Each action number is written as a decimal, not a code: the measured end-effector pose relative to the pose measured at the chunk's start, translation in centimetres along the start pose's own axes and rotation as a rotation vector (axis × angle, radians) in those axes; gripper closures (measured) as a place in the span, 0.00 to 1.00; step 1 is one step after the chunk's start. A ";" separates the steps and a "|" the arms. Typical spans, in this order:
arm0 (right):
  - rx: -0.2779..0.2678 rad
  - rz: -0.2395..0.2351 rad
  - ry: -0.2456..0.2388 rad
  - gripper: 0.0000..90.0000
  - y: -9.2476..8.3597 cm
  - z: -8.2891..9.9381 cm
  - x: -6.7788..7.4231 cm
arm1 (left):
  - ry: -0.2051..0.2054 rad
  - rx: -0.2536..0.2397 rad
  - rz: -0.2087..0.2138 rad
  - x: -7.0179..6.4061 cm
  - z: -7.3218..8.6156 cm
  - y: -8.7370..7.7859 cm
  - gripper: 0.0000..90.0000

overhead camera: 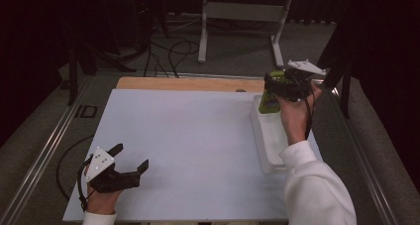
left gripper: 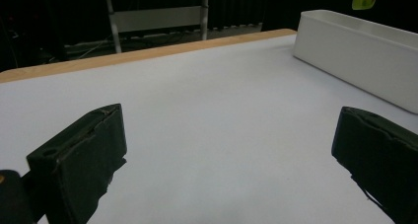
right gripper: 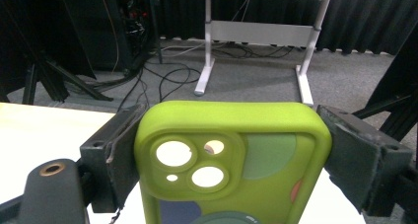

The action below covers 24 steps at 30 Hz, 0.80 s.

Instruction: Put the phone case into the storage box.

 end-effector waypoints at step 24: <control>0.044 0.028 0.017 0.18 3.8 0.5 -0.9 | -0.004 -0.007 0.005 0.0 -0.1 -0.2 0.01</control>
Point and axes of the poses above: each handheld gripper's, and its own axes: y roughly forward along the jaws, z roughly out of its underside, x roughly to its left, the point moved 7 cm from there along y, roughly forward along the jaws, and after that the axes turned 13 degrees about x, right-handed, at the moved point
